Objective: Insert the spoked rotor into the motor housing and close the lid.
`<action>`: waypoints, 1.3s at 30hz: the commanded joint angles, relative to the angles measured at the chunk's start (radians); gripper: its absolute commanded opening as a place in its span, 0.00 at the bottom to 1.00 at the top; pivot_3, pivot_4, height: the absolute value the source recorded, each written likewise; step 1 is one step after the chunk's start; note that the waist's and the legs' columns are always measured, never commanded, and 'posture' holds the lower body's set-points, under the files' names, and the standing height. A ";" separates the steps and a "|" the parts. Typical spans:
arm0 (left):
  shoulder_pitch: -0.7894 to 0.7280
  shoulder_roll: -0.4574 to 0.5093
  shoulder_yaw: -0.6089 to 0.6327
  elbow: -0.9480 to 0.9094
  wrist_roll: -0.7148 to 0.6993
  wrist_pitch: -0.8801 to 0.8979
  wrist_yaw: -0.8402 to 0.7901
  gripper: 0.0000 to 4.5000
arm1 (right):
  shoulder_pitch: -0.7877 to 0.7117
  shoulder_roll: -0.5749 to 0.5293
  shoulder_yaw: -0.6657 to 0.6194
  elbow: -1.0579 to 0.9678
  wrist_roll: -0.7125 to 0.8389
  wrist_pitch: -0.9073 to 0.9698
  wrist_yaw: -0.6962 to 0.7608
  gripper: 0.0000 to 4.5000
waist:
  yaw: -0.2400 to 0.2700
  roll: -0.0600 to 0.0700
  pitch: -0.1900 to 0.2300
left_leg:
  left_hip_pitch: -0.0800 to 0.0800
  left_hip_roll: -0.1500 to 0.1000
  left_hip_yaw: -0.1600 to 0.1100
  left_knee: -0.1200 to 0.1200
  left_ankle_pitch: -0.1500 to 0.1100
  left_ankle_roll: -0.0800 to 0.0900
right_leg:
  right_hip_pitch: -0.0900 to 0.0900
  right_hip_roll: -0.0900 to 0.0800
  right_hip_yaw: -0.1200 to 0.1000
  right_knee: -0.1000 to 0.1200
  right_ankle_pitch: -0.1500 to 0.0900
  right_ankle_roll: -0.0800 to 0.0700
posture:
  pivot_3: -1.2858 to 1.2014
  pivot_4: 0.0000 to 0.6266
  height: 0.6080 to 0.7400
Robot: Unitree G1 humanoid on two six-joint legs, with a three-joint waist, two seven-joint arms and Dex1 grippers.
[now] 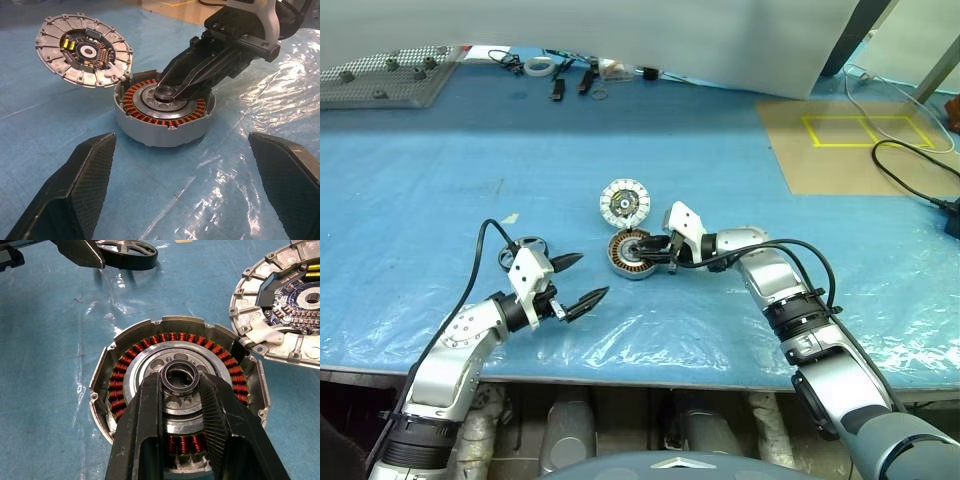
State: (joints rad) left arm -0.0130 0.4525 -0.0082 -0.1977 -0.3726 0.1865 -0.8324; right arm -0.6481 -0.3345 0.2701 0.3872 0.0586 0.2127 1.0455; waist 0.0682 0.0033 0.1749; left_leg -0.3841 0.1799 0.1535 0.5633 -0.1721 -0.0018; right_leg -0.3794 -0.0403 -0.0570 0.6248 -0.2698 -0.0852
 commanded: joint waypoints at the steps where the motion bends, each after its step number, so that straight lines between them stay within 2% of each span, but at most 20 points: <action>1: -0.010 0.005 0.007 -0.033 -0.009 -0.003 0.004 1.00 | -0.003 0.000 0.007 -0.002 -0.007 0.001 -0.005 0.15 | 0.000 0.000 0.000 | 0.000 0.000 0.000 0.000 0.000 0.000 | 0.000 0.000 0.000 0.000 0.000 0.000 | 0.52 0.24 1.00; 10: -0.014 0.003 0.006 -0.040 -0.010 0.005 0.014 1.00 | -0.004 -0.006 0.008 0.005 -0.013 -0.002 -0.004 0.15 | 0.000 0.000 0.000 | 0.000 0.000 0.000 0.000 0.000 0.000 | 0.000 0.000 0.000 0.000 0.000 0.000 | 0.52 0.24 1.00; 12: -0.015 0.003 0.006 -0.042 -0.010 0.008 0.016 1.00 | -0.001 -0.006 0.010 0.003 -0.016 0.007 -0.004 0.32 | 0.000 0.000 0.000 | 0.000 0.000 0.000 0.000 0.000 0.000 | 0.000 0.000 0.000 0.000 0.000 0.000 | 0.52 0.24 1.00; 18: -0.015 0.003 0.007 -0.046 -0.013 0.013 0.017 1.00 | 0.007 -0.008 0.016 -0.019 -0.007 0.022 0.012 0.73 | 0.001 0.000 0.000 | 0.001 0.000 0.000 0.000 0.000 0.000 | 0.001 0.000 0.000 0.000 0.000 0.000 | 0.52 0.24 1.00; 31: -0.033 0.001 0.005 -0.037 -0.015 0.019 0.017 1.00 | -0.040 -0.024 -0.055 -0.189 0.110 0.126 0.043 0.73 | -0.001 0.000 0.000 | 0.000 0.000 0.000 0.000 0.000 0.000 | 0.001 0.000 0.000 0.000 0.000 0.000 | 0.52 0.24 1.00; 32: -0.033 0.001 0.005 -0.037 -0.015 0.019 0.017 1.00 | -0.040 -0.024 -0.052 -0.197 0.114 0.130 0.044 0.64 | -0.001 0.000 0.000 | 0.000 0.000 0.000 0.000 0.000 0.000 | 0.000 0.000 0.000 0.000 0.000 0.000 | 0.52 0.24 1.00; 36: -0.037 0.001 0.006 -0.033 -0.015 0.018 0.016 1.00 | -0.010 -0.026 -0.013 -0.194 0.094 0.107 0.051 0.39 | 0.000 0.000 0.000 | 0.000 0.000 0.000 0.000 0.000 0.000 | 0.000 0.000 0.000 -0.001 0.000 0.000 | 0.52 0.24 1.00; 39: -0.035 0.003 0.008 -0.032 -0.015 0.017 0.014 1.00 | 0.004 -0.020 0.012 -0.157 0.071 0.092 0.041 0.14 | 0.001 0.000 0.000 | 0.000 0.000 0.000 0.000 0.000 0.000 | 0.000 0.000 0.000 -0.001 0.000 0.000 | 0.52 0.24 1.00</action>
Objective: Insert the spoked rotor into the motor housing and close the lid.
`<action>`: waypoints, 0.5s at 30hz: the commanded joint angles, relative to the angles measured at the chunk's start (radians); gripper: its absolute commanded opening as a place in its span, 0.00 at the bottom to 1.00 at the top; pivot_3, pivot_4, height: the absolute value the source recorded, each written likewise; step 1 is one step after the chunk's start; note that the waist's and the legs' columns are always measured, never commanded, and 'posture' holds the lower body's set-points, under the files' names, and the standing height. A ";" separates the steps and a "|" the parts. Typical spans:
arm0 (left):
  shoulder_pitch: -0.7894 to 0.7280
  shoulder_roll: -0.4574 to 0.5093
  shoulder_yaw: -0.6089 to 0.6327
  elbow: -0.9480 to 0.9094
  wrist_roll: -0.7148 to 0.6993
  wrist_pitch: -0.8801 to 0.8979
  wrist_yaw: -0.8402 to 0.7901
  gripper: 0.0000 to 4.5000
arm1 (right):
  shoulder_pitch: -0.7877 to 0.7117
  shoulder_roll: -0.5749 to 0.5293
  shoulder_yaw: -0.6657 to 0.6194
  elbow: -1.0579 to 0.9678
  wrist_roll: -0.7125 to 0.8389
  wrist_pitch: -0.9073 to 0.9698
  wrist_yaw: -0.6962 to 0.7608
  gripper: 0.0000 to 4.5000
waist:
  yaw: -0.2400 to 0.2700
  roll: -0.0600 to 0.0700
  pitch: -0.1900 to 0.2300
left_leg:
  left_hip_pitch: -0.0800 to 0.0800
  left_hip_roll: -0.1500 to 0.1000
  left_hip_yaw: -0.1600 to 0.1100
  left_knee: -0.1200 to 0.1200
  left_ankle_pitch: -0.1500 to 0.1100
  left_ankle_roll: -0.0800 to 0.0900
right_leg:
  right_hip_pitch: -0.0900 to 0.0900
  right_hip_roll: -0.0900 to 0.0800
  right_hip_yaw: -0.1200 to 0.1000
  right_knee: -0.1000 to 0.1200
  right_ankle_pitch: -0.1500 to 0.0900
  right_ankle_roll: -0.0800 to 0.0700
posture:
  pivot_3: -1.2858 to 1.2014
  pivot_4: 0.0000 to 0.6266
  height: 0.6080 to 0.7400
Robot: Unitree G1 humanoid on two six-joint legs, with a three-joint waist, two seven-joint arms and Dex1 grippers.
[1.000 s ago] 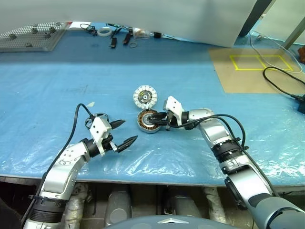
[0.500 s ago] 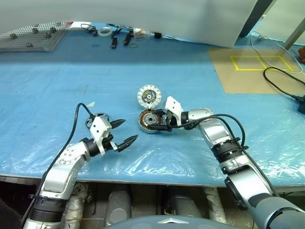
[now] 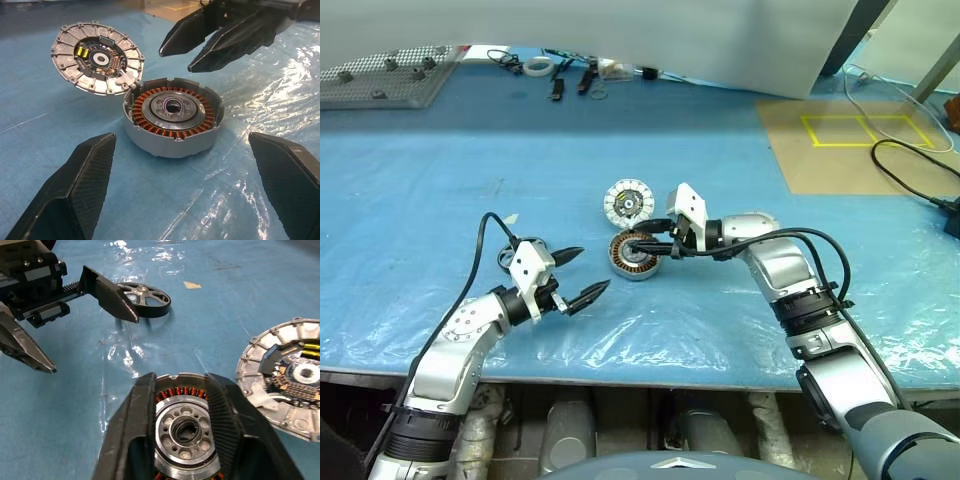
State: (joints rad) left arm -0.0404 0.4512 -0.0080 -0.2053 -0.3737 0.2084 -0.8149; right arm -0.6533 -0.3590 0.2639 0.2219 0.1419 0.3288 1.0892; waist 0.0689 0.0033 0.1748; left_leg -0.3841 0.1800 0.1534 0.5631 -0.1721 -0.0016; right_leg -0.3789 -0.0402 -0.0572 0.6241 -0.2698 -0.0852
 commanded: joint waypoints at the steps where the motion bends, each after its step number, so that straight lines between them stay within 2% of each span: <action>1: -0.007 0.005 0.008 -0.025 -0.014 -0.005 -0.004 1.00 | 0.007 0.008 0.021 0.024 -0.018 -0.023 -0.010 0.07 | 0.000 0.000 0.000 | 0.000 0.000 0.000 0.000 0.000 0.000 | 0.000 0.000 0.000 0.000 0.000 0.000 | 0.52 0.24 1.00; 2: -0.007 0.006 0.009 -0.024 -0.014 -0.006 -0.004 1.00 | 0.005 0.011 0.022 0.038 -0.019 -0.022 -0.015 0.00 | 0.000 0.000 0.000 | 0.000 0.000 0.000 0.000 0.000 0.000 | 0.000 0.000 0.000 0.000 0.000 0.000 | 0.52 0.24 1.00; 15: 0.000 0.007 0.014 -0.022 -0.010 -0.012 -0.001 1.00 | -0.055 0.039 0.003 0.158 -0.031 -0.051 -0.058 0.00 | -0.001 0.000 0.000 | 0.000 0.000 0.000 0.000 0.000 0.000 | 0.000 0.000 0.000 0.000 0.000 0.000 | 0.52 0.24 1.00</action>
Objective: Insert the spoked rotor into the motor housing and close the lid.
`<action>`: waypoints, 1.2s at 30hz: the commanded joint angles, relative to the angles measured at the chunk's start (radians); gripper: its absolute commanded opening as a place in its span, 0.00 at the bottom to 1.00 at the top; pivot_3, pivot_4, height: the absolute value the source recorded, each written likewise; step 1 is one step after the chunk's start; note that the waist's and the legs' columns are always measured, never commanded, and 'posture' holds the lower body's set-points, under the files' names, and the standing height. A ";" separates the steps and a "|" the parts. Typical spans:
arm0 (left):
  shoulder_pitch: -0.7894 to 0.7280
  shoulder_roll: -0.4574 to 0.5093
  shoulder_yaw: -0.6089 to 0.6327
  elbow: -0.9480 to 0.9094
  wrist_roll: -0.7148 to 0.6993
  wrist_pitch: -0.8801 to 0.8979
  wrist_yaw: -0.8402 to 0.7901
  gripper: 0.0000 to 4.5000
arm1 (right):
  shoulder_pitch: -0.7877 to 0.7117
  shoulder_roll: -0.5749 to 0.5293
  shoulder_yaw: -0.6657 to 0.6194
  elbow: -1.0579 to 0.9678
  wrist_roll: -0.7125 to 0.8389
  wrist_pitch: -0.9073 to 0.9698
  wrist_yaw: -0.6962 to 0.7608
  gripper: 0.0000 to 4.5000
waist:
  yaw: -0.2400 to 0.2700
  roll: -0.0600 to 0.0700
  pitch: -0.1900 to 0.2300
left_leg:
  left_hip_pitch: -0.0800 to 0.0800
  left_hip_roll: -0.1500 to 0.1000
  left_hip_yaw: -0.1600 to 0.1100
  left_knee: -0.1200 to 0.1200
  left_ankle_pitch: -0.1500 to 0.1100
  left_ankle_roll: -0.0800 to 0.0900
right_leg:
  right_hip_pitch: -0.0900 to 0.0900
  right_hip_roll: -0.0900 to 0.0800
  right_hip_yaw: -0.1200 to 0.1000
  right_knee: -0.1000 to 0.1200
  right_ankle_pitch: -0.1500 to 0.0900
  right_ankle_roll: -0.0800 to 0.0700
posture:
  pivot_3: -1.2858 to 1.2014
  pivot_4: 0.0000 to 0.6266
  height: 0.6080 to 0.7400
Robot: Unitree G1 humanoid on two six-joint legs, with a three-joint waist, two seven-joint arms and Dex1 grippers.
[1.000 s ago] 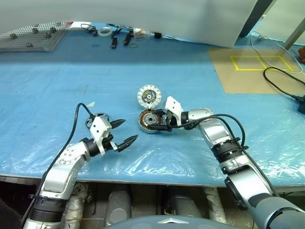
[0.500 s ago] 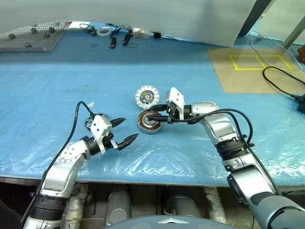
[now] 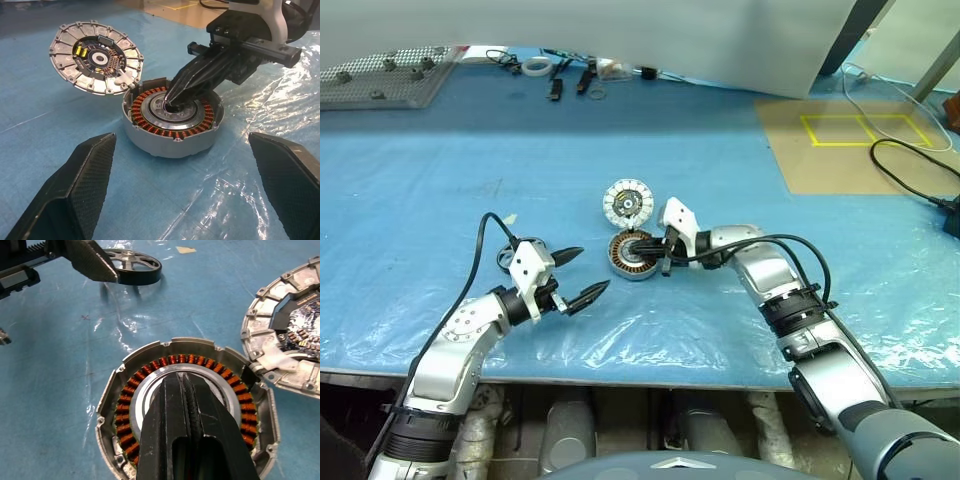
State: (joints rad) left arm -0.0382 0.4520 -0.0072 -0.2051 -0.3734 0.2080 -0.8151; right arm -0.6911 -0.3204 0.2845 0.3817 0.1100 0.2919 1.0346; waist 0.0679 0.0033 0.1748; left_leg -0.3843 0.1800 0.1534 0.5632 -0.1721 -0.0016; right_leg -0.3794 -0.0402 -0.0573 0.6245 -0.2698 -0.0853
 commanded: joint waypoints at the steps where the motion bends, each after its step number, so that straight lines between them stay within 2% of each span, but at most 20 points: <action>1: -0.002 0.005 0.012 -0.022 -0.010 -0.012 -0.001 1.00 | -0.013 -0.004 -0.009 -0.001 -0.008 -0.020 -0.001 0.00 | 0.000 0.000 0.000 | 0.000 0.000 0.000 0.000 0.000 0.000 | 0.000 0.000 0.000 0.000 0.000 0.000 | 0.52 0.24 1.00; 11: -0.012 0.003 0.010 -0.012 -0.006 -0.014 0.001 1.00 | 0.025 -0.015 0.034 0.057 -0.081 -0.045 -0.017 0.00 | 0.000 0.000 0.000 | 0.002 0.000 0.000 0.000 0.000 0.000 | 0.002 0.000 0.000 0.000 0.000 0.000 | 0.52 0.24 1.00; 15: -0.011 0.004 0.011 -0.011 -0.006 -0.013 0.001 1.00 | 0.011 -0.008 0.018 0.094 -0.067 0.043 -0.026 0.00 | 0.001 0.000 0.000 | 0.008 0.000 0.000 0.000 -0.002 -0.003 | 0.009 0.000 0.000 -0.001 0.000 0.000 | 0.52 0.24 1.00; 20: -0.017 0.004 0.010 -0.009 -0.006 -0.010 0.002 1.00 | -0.015 0.004 0.008 0.079 -0.012 0.274 0.003 0.00 | 0.004 0.000 0.000 | 0.015 0.000 0.000 0.000 -0.002 -0.003 | 0.016 0.000 0.000 -0.001 0.000 0.000 | 0.52 0.24 1.00; 27: -0.027 0.002 0.009 0.001 -0.003 -0.014 0.003 1.00 | 0.017 -0.017 0.042 -0.021 0.002 0.333 0.039 0.00 | 0.003 0.000 -0.001 | 0.015 0.000 0.000 -0.001 -0.002 -0.004 | 0.016 0.000 0.000 -0.002 -0.001 0.000 | 0.52 0.24 1.00; 32: -0.032 -0.001 0.011 0.007 -0.005 -0.017 0.004 1.00 | -0.032 0.010 -0.007 0.077 -0.003 0.422 -0.056 0.00 | 0.000 0.000 -0.001 | 0.014 0.000 0.000 -0.002 -0.002 -0.004 | 0.014 0.000 0.000 -0.002 -0.001 -0.001 | 0.52 0.24 1.00; 36: -0.035 -0.004 0.010 0.012 -0.003 -0.020 0.005 1.00 | -0.038 -0.014 0.040 0.122 -0.054 0.403 -0.075 0.00 | 0.007 0.001 -0.002 | 0.016 0.000 0.000 -0.002 -0.002 -0.004 | 0.016 0.000 0.000 -0.002 -0.001 -0.001 | 0.52 0.24 1.00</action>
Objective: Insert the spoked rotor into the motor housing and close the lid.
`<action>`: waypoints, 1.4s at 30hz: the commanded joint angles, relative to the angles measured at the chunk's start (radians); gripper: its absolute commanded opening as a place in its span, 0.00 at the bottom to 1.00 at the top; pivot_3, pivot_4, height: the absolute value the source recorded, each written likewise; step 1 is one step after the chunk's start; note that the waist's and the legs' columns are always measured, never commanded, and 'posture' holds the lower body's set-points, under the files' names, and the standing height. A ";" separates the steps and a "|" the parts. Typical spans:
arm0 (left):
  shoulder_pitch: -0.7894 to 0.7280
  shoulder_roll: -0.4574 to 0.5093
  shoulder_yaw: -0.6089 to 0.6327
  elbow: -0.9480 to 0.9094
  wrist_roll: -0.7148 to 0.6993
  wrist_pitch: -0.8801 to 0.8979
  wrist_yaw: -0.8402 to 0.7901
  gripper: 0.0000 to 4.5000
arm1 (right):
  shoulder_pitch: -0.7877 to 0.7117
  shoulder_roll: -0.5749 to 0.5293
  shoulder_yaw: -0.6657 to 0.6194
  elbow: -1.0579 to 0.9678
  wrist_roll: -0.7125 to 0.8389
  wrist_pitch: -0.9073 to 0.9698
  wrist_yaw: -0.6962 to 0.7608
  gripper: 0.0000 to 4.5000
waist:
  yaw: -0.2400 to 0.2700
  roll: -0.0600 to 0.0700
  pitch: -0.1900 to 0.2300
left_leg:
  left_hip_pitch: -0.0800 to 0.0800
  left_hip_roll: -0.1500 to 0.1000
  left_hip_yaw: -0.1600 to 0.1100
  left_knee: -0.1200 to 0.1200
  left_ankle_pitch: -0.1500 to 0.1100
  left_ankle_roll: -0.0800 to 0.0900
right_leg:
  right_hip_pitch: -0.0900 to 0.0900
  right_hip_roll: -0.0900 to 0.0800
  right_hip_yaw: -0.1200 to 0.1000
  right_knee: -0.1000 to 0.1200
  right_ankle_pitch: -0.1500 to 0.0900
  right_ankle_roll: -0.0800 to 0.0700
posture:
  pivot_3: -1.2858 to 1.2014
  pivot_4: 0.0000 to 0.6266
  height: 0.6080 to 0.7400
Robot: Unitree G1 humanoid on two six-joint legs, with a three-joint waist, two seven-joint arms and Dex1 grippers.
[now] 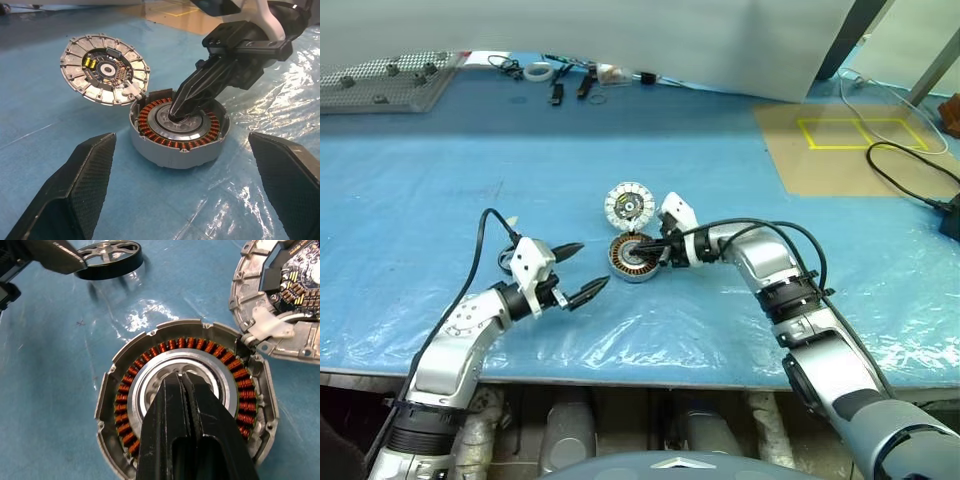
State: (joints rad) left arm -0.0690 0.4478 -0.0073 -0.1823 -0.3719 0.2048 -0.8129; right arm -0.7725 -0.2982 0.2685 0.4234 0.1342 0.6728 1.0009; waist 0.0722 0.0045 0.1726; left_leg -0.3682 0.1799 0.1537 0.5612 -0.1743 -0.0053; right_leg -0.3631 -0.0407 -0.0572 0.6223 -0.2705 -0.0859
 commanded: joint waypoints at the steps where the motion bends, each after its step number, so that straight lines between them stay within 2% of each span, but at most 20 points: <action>1: -0.004 -0.001 0.010 -0.011 -0.005 -0.017 0.003 1.00 | 0.048 -0.041 0.065 0.072 -0.080 0.013 -0.037 0.00 | 0.005 0.000 0.000 | 0.001 0.000 0.000 0.000 0.000 0.000 | 0.001 0.000 0.000 0.000 0.000 0.000 | 0.52 0.24 1.00; 6: -0.002 -0.002 0.010 -0.009 -0.005 -0.020 0.002 1.00 | 0.061 -0.032 0.044 -0.017 -0.015 0.035 -0.001 0.00 | 0.007 0.000 -0.001 | 0.003 0.000 0.000 0.001 0.000 0.000 | 0.003 -0.001 0.000 0.000 0.000 0.000 | 0.52 0.24 1.00; 9: -0.004 -0.002 0.012 -0.006 -0.006 -0.022 0.002 1.00 | 0.051 0.002 -0.055 -0.084 0.093 0.066 0.014 0.00 | 0.005 0.000 -0.001 | 0.001 0.000 0.000 0.000 0.000 0.000 | 0.001 0.000 0.000 -0.001 0.000 0.000 | 0.52 0.24 1.00; 14: -0.005 -0.002 0.014 -0.003 -0.006 -0.023 0.002 1.00 | 0.025 0.018 -0.144 -0.151 0.204 0.106 0.041 0.00 | -0.003 0.000 -0.001 | -0.017 0.000 0.000 0.001 0.005 -0.001 | -0.018 0.000 0.000 0.001 0.002 0.002 | 0.52 0.24 1.00; 17: -0.006 -0.003 0.014 -0.005 -0.007 -0.022 0.004 1.00 | 0.004 0.037 -0.204 -0.157 0.257 0.119 0.019 0.00 | -0.003 0.000 -0.001 | -0.022 0.000 0.000 0.000 0.005 0.000 | -0.023 0.000 0.000 0.003 0.003 0.004 | 0.52 0.24 1.00; 20: -0.003 -0.002 0.015 -0.008 -0.008 -0.020 0.004 1.00 | 0.003 0.028 -0.204 -0.178 0.275 0.115 0.030 0.00 | -0.002 0.000 -0.001 | -0.024 0.000 0.000 0.000 0.005 0.000 | -0.024 0.000 -0.001 0.002 0.003 0.004 | 0.52 0.24 1.00; 23: -0.001 -0.001 0.016 -0.009 -0.010 -0.019 0.004 1.00 | 0.036 -0.030 -0.098 -0.216 0.190 0.009 0.073 0.00 | -0.002 0.000 -0.001 | -0.024 0.000 0.000 0.000 0.005 -0.001 | -0.024 0.000 -0.001 0.002 0.003 0.004 | 0.52 0.24 1.00; 26: -0.002 -0.001 0.016 -0.010 -0.010 -0.017 0.004 1.00 | 0.056 -0.081 -0.023 -0.232 0.129 -0.096 0.113 0.14 | -0.001 0.000 -0.001 | -0.024 0.000 0.000 0.000 0.004 -0.001 | -0.024 0.000 -0.002 0.002 0.003 0.004 | 0.52 0.24 1.00; 35: -0.010 -0.006 0.010 -0.003 -0.005 -0.019 0.007 1.00 | 0.034 -0.098 0.048 -0.180 0.058 -0.208 0.159 0.77 | -0.004 0.000 -0.001 | -0.023 0.000 -0.001 0.002 0.004 -0.001 | -0.023 0.000 -0.002 0.002 0.003 0.004 | 0.52 0.24 1.00; 42: -0.003 -0.012 0.008 -0.007 -0.001 -0.020 0.016 1.00 | 0.000 -0.077 0.058 -0.103 0.021 -0.253 0.150 0.77 | -0.004 0.000 -0.001 | -0.024 0.000 -0.001 0.002 0.004 0.000 | -0.023 0.000 -0.002 0.002 0.003 0.004 | 0.52 0.24 1.00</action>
State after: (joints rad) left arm -0.0737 0.4343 -0.0065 -0.1713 -0.3710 0.2000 -0.8003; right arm -0.7435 -0.3827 0.3276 0.3134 0.1643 0.4456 1.1538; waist 0.0682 0.0043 0.1717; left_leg -0.3921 0.1804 0.1531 0.5631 -0.1700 -0.0049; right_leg -0.3863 -0.0405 -0.0592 0.6245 -0.2680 -0.0825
